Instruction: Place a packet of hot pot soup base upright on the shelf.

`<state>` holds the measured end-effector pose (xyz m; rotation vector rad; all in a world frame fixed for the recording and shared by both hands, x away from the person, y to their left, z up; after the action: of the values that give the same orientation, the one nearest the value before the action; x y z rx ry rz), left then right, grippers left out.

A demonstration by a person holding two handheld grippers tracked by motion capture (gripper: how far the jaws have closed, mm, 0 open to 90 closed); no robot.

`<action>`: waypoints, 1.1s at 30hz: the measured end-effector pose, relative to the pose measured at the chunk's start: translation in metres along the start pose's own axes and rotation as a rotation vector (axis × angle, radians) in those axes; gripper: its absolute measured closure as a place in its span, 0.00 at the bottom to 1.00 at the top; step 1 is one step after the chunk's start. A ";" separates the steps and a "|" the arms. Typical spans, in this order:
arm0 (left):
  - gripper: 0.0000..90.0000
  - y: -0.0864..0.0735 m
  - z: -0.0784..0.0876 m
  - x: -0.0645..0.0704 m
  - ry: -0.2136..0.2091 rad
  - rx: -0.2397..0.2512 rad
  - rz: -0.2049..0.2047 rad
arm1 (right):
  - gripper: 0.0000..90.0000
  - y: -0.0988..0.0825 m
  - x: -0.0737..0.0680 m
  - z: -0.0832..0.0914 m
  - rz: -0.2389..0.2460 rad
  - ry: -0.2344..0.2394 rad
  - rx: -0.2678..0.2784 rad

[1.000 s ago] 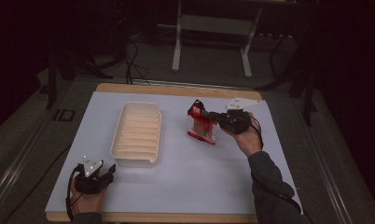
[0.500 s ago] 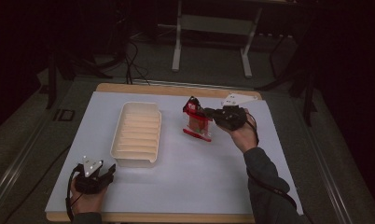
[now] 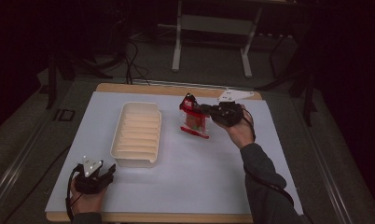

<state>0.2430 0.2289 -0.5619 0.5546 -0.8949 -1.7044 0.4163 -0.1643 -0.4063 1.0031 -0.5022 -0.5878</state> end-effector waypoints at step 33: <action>0.54 0.000 0.000 -0.001 -0.008 0.002 0.007 | 0.99 0.019 -0.012 -0.030 -0.005 0.004 0.019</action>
<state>0.2430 0.2297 -0.5622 0.5460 -0.9037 -1.7002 0.4312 -0.1295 -0.4042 1.0240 -0.5029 -0.5862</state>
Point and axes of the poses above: each handheld gripper's, and its own axes: z roughly backward along the jaws, y roughly out of its top, x roughly to its right, the point moved 2 cm from there along -z, roughly forward along the jaws, and after that the axes turned 8 degrees about -y, right-handed, at the moved point
